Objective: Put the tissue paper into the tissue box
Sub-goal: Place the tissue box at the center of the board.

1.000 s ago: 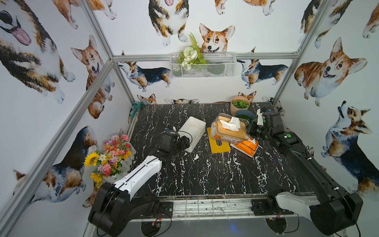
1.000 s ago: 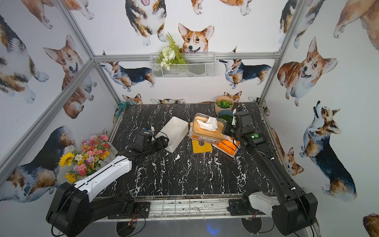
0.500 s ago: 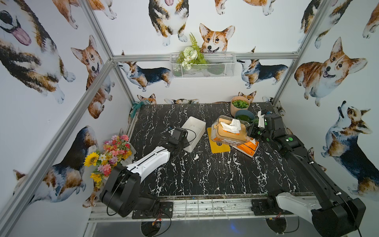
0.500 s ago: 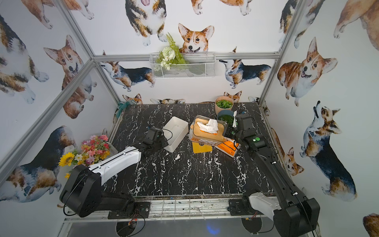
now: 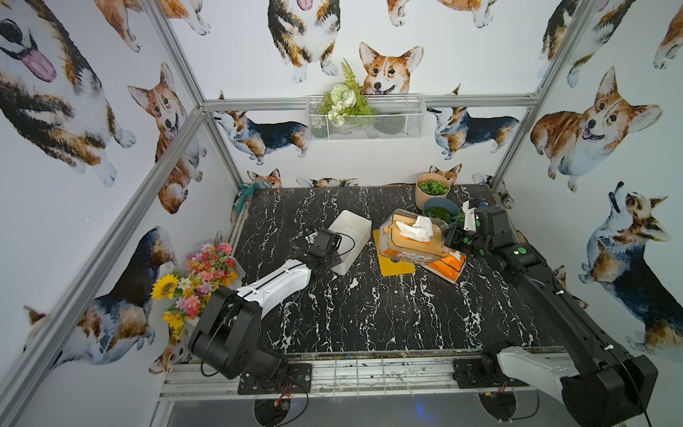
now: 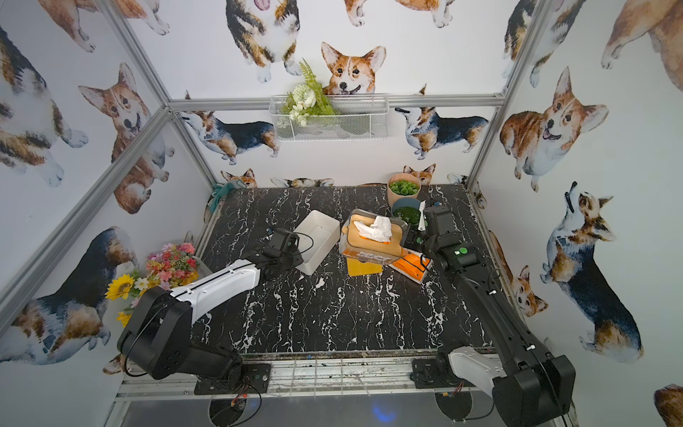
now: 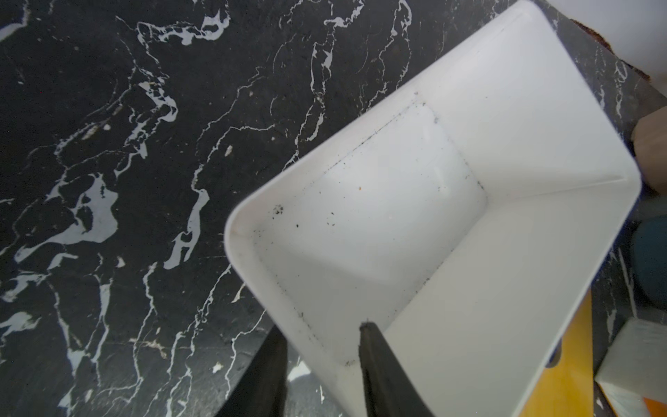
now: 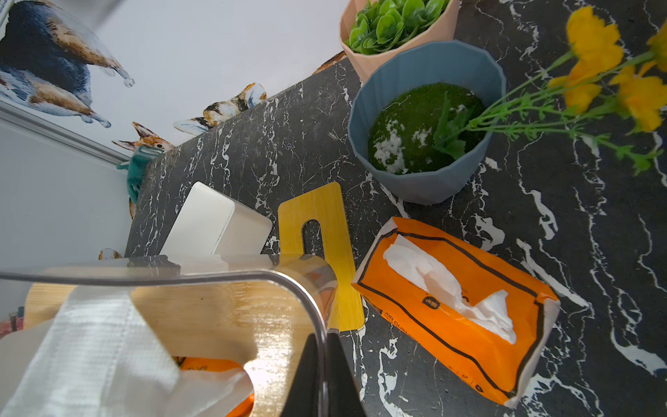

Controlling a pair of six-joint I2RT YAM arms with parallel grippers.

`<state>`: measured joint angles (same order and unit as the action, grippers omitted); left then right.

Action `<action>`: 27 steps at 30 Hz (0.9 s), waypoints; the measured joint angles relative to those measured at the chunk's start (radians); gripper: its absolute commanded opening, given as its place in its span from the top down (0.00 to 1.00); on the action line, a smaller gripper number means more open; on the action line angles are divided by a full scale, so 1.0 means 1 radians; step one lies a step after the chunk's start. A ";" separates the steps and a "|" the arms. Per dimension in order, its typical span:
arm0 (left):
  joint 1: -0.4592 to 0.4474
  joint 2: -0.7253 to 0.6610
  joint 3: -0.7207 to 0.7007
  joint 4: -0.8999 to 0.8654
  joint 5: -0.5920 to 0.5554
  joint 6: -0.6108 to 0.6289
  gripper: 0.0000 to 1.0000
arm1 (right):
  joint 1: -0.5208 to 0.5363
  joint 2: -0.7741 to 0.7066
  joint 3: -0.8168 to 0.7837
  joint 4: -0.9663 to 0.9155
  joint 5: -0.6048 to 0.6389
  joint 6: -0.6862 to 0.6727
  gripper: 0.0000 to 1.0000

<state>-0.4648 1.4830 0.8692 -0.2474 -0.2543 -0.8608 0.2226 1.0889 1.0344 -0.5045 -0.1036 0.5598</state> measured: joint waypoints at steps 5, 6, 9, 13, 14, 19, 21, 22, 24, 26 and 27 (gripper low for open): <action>0.000 -0.011 0.006 -0.012 -0.001 0.026 0.88 | 0.000 0.000 0.001 0.000 0.000 0.000 1.00; 0.000 -0.024 0.003 -0.019 -0.003 0.032 0.90 | 0.000 0.002 0.003 0.000 0.000 0.000 1.00; 0.000 -0.080 -0.017 -0.045 -0.029 0.069 1.00 | 0.000 0.014 0.023 0.000 0.000 -0.001 1.00; 0.000 -0.191 -0.050 -0.089 -0.054 0.133 1.00 | 0.000 0.065 0.077 0.006 -0.003 -0.002 1.00; 0.001 -0.225 -0.060 -0.095 -0.065 0.152 1.00 | 0.000 0.084 0.093 0.008 -0.005 -0.002 1.00; 0.005 -0.407 -0.131 -0.128 -0.084 0.253 1.00 | 0.041 0.204 0.216 0.009 0.006 -0.005 1.00; 0.004 -0.489 -0.177 -0.135 -0.071 0.281 1.00 | 0.091 0.276 0.288 0.015 0.020 -0.018 1.00; 0.004 -0.532 -0.201 -0.138 -0.056 0.290 1.00 | 0.116 0.321 0.330 0.016 0.023 -0.021 1.00; 0.005 -0.605 -0.237 -0.146 -0.032 0.310 1.00 | 0.152 0.415 0.417 0.022 0.023 -0.027 1.00; 0.005 -0.665 -0.264 -0.156 0.003 0.317 1.00 | 0.177 0.517 0.513 0.022 0.020 -0.038 1.00; 0.004 -0.687 -0.273 -0.164 0.024 0.322 1.00 | 0.190 0.572 0.567 0.021 0.026 -0.042 1.00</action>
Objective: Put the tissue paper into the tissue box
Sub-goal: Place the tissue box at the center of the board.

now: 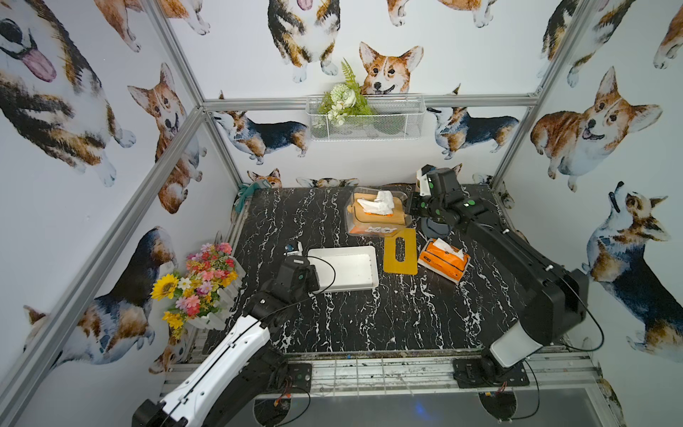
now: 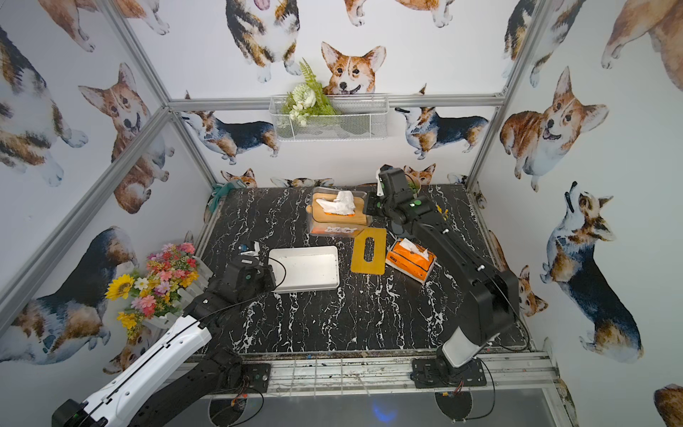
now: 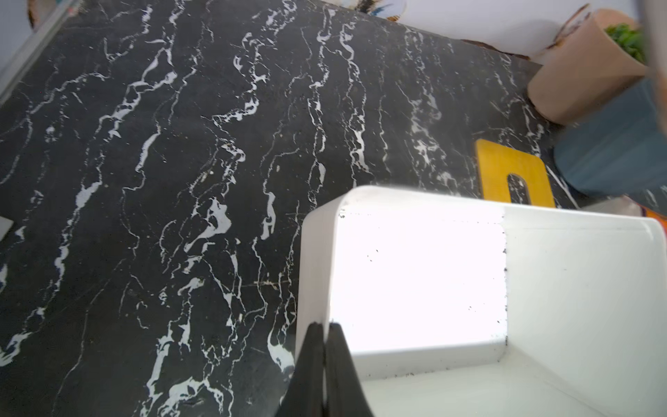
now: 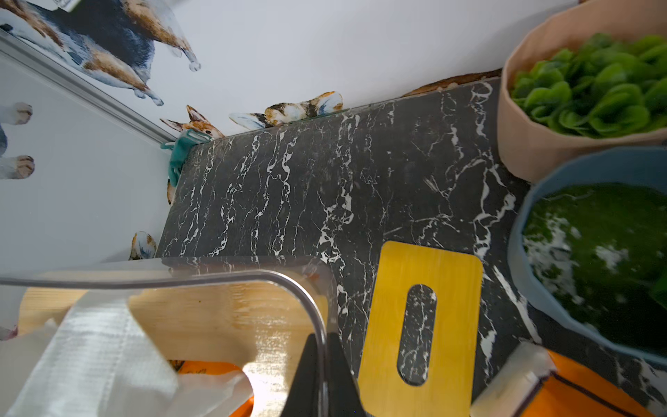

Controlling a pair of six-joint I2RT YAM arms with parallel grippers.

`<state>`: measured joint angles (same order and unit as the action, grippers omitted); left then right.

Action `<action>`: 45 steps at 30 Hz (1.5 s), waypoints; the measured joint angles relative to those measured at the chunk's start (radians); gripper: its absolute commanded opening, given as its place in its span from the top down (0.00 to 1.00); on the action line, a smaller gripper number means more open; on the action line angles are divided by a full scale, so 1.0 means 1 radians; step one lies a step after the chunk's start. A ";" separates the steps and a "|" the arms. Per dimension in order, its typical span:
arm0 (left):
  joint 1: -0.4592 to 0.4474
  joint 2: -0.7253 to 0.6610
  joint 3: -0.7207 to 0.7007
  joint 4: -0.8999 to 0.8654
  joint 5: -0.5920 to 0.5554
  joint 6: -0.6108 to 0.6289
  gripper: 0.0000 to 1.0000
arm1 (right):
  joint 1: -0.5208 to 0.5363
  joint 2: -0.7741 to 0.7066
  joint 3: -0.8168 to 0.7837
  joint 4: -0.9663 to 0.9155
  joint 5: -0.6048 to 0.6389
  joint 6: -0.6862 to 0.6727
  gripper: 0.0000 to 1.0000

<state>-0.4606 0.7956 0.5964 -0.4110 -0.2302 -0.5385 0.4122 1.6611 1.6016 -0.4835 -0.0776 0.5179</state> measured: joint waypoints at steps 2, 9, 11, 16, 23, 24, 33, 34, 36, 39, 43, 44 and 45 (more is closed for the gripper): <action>0.000 -0.023 -0.008 -0.011 0.045 0.002 1.00 | 0.023 0.105 0.110 -0.016 0.011 -0.008 1.00; -0.002 0.043 -0.007 -0.026 0.151 0.002 1.00 | 0.067 0.454 0.509 -0.115 0.011 -0.022 1.00; -0.002 0.072 -0.007 -0.026 0.170 0.003 1.00 | 0.065 0.536 0.593 -0.142 0.023 -0.022 1.00; -0.003 0.129 0.002 -0.021 0.209 0.002 1.00 | 0.063 0.667 0.702 -0.195 0.049 -0.026 1.00; -0.007 0.196 0.006 0.009 0.234 0.003 1.00 | 0.059 0.733 0.707 -0.233 0.075 -0.055 1.00; -0.010 0.204 0.007 0.010 0.234 0.003 1.00 | 0.058 0.740 0.707 -0.235 0.077 -0.055 1.00; -0.023 0.262 0.011 0.016 0.235 0.004 1.00 | 0.046 0.774 0.709 -0.229 0.080 -0.055 1.00; -0.024 0.269 0.013 0.021 0.235 0.004 1.00 | 0.047 0.776 0.710 -0.229 0.081 -0.056 0.97; -0.027 0.284 0.019 0.032 0.236 0.005 1.00 | 0.048 0.777 0.711 -0.226 0.081 -0.059 0.94; -0.030 0.305 0.025 0.052 0.235 0.005 1.00 | 0.048 0.779 0.713 -0.224 0.081 -0.059 0.87; -0.032 0.325 0.035 0.064 0.237 0.007 0.97 | 0.047 0.780 0.714 -0.215 0.067 -0.058 0.79; -0.033 0.329 0.036 0.068 0.237 0.007 0.96 | 0.047 0.780 0.715 -0.216 0.066 -0.058 0.77; -0.034 0.332 0.036 0.073 0.236 0.007 0.95 | 0.047 0.779 0.717 -0.215 0.066 -0.058 0.74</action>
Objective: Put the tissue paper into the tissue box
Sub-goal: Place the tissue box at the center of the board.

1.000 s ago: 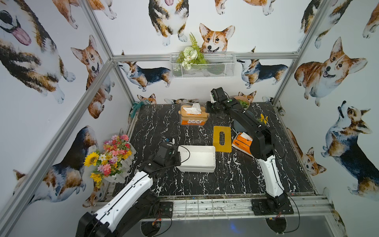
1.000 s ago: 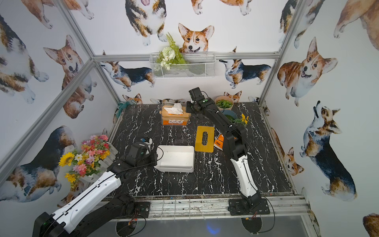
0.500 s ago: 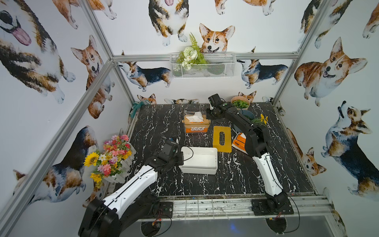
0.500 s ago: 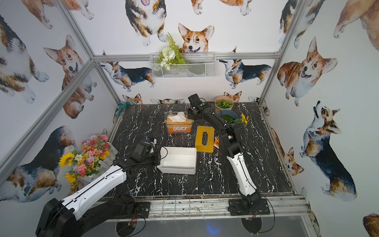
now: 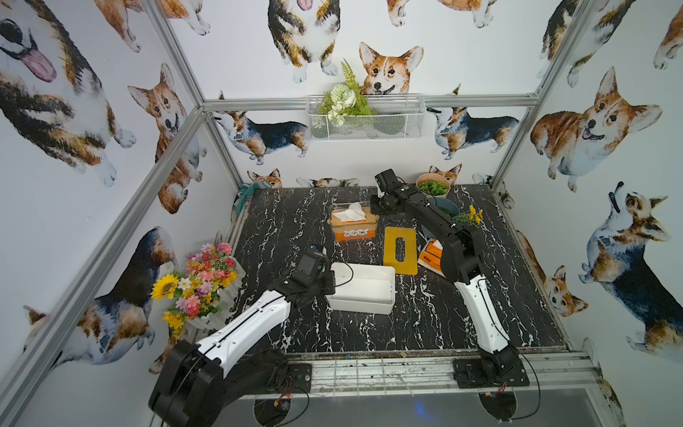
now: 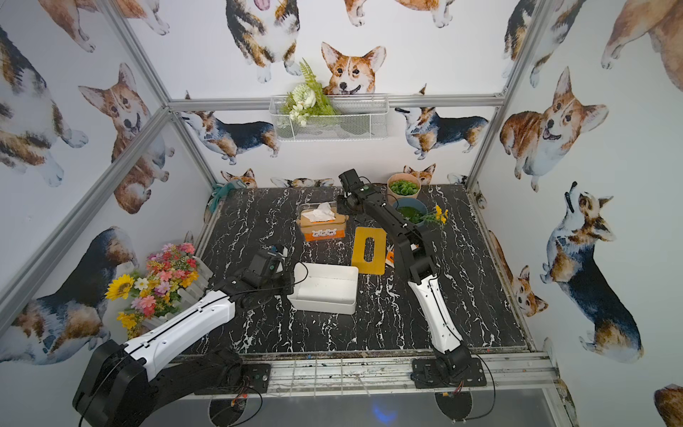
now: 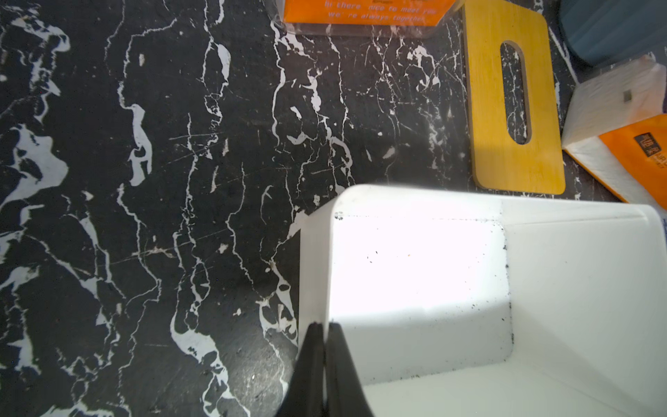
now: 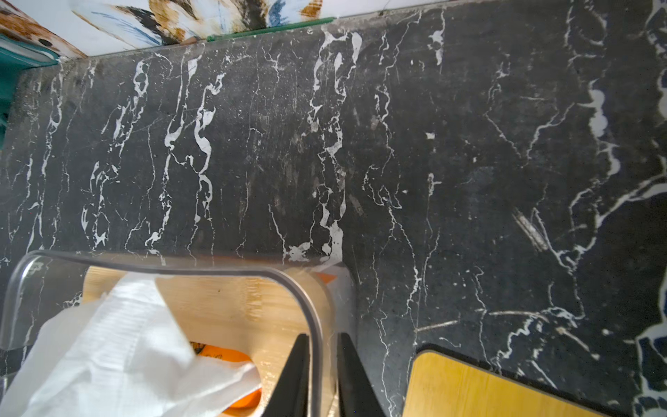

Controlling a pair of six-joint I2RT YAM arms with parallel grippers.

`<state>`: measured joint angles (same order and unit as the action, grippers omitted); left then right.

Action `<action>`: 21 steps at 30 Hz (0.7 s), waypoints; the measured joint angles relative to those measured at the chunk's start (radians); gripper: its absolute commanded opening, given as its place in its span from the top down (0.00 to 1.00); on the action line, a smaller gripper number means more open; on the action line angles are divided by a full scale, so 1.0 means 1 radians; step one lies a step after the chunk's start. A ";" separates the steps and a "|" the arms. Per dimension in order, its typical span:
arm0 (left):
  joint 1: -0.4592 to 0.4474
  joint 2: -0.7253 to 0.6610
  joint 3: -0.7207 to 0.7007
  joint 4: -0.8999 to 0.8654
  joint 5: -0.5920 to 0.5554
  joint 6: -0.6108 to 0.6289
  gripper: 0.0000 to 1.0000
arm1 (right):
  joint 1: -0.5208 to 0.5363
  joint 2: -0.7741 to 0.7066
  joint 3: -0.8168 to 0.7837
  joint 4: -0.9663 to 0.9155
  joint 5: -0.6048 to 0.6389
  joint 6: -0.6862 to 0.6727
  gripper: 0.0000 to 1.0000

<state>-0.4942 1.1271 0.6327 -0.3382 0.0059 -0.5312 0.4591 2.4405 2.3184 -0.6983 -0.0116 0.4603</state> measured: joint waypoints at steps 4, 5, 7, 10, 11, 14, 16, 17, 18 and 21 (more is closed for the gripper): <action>0.000 0.003 0.000 0.006 0.001 0.000 0.80 | -0.008 -0.022 0.007 -0.006 0.000 0.001 0.61; -0.001 0.003 0.000 0.005 0.005 0.000 0.77 | -0.008 -0.034 0.010 -0.009 0.000 0.000 0.59; -0.003 -0.001 -0.001 0.001 0.005 0.000 0.67 | -0.010 -0.075 0.011 -0.017 -0.004 -0.003 0.53; -0.003 -0.015 -0.001 0.000 0.005 0.005 0.57 | -0.008 -0.165 -0.016 -0.022 -0.018 -0.042 0.47; -0.003 -0.021 -0.001 -0.001 0.005 0.009 0.52 | -0.008 -0.200 -0.039 -0.022 -0.022 -0.051 0.46; -0.003 -0.045 0.001 -0.005 0.003 0.018 0.39 | -0.008 -0.333 -0.163 -0.018 -0.040 -0.079 0.40; -0.002 -0.064 0.007 -0.014 0.000 0.029 0.31 | -0.008 -0.445 -0.301 -0.002 -0.044 -0.088 0.38; -0.002 -0.075 0.011 -0.018 0.000 0.037 0.28 | -0.008 -0.497 -0.367 0.009 -0.044 -0.089 0.35; -0.002 -0.085 0.015 -0.020 -0.001 0.043 0.23 | -0.008 -0.552 -0.436 0.021 -0.044 -0.090 0.32; 0.000 -0.113 0.030 -0.030 -0.004 0.064 0.09 | -0.009 -0.729 -0.646 0.075 -0.039 -0.085 0.28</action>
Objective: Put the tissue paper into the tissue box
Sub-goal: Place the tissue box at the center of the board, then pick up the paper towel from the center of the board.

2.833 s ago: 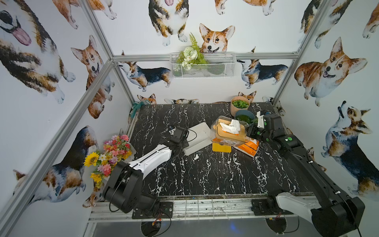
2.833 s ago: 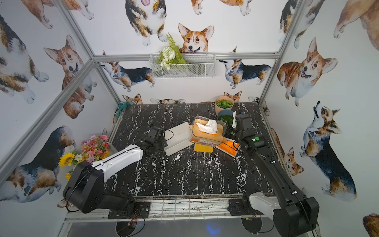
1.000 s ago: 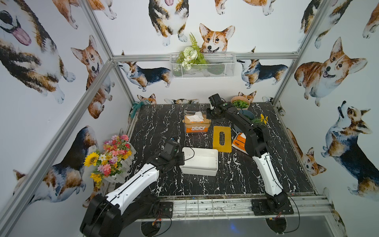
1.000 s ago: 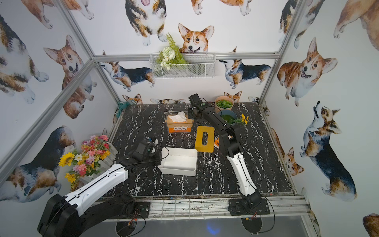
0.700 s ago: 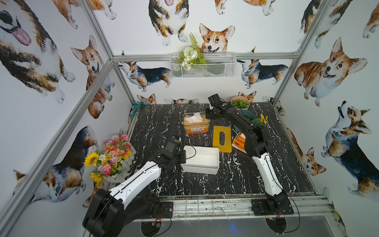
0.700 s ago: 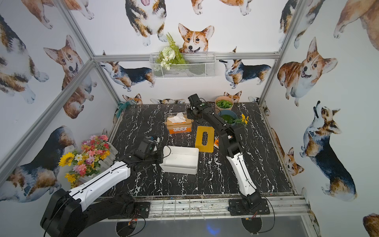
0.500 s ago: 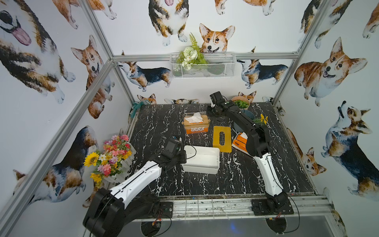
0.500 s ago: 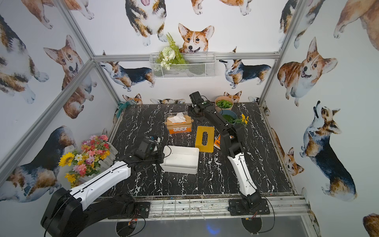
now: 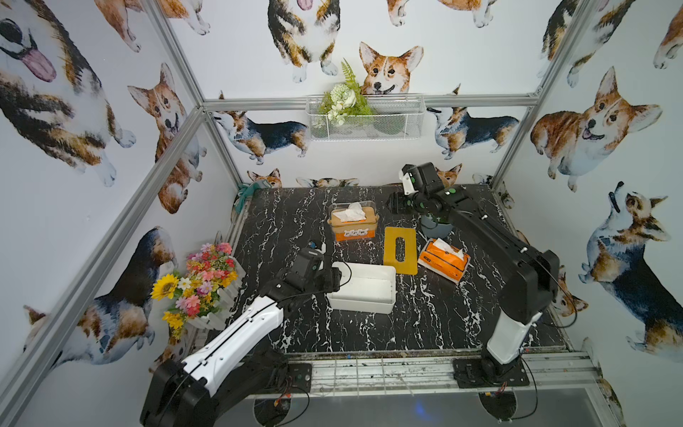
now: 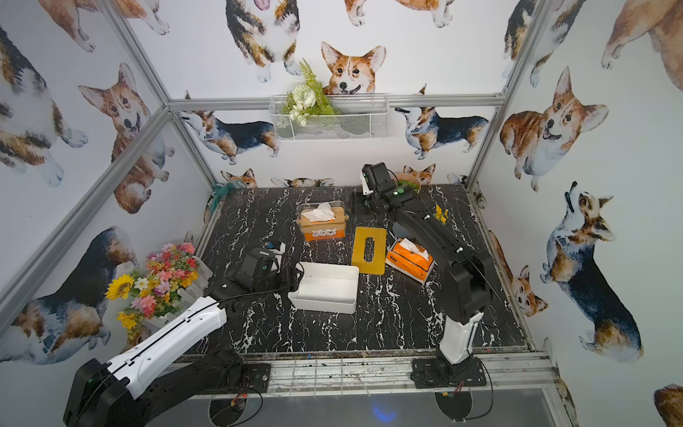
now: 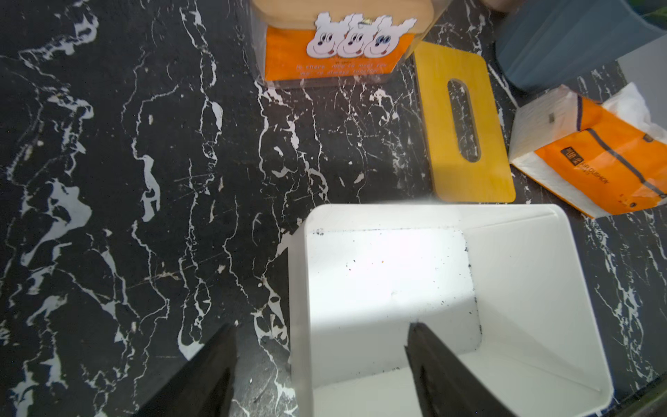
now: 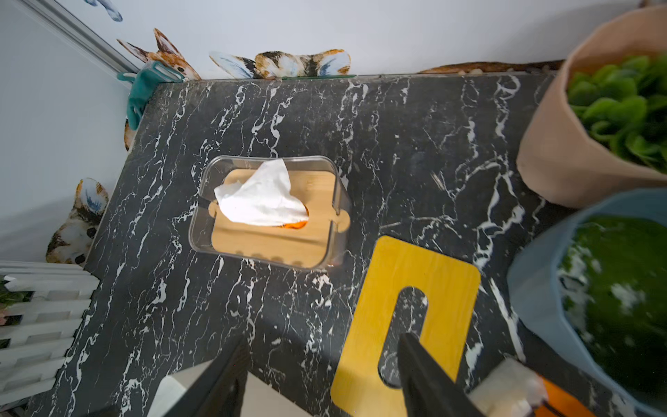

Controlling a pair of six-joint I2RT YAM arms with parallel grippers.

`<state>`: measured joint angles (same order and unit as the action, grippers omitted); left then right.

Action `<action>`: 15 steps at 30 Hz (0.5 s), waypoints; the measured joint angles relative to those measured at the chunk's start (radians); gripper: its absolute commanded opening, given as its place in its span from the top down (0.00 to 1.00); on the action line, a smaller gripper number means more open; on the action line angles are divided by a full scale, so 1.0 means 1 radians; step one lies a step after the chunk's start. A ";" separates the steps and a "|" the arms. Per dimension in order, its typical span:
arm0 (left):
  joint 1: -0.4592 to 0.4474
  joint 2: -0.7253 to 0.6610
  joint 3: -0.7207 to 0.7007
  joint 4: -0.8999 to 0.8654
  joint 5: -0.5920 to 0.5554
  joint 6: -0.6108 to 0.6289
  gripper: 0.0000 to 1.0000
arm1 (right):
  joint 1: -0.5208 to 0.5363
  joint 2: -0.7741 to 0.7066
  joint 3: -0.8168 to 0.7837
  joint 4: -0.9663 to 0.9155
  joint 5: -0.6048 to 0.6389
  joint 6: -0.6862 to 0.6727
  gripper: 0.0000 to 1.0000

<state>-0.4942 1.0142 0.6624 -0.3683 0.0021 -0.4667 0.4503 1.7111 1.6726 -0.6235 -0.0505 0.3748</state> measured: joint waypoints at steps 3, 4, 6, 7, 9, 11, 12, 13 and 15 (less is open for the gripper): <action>0.000 -0.026 0.019 -0.010 -0.007 0.033 0.00 | -0.001 -0.154 -0.174 0.055 0.008 0.019 0.28; 0.000 -0.032 0.024 -0.011 -0.008 0.044 0.00 | -0.002 -0.200 -0.227 0.069 0.017 0.030 0.26; 0.002 -0.047 0.034 -0.015 -0.016 0.076 0.00 | -0.006 -0.306 -0.348 0.095 0.029 0.055 0.26; 0.003 -0.052 0.038 -0.018 -0.021 0.090 0.00 | -0.009 -0.348 -0.397 0.103 0.037 0.068 0.26; 0.003 -0.061 0.043 -0.022 -0.025 0.127 0.00 | -0.022 -0.444 -0.509 0.118 0.055 0.097 0.25; 0.003 -0.068 0.044 -0.027 -0.030 0.159 0.00 | -0.041 -0.525 -0.596 0.118 0.077 0.119 0.23; 0.004 -0.070 0.044 -0.032 -0.035 0.174 0.00 | -0.055 -0.564 -0.636 0.118 0.079 0.122 0.23; 0.004 -0.073 0.044 -0.035 -0.042 0.184 0.00 | -0.069 -0.598 -0.670 0.117 0.083 0.130 0.23; 0.006 -0.084 0.038 -0.030 -0.048 0.205 0.00 | -0.108 -0.662 -0.727 0.110 0.102 0.140 0.23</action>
<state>-0.4885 0.9302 0.7002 -0.3981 -0.0463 -0.2619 0.3424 1.0492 0.9459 -0.5133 0.0517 0.5148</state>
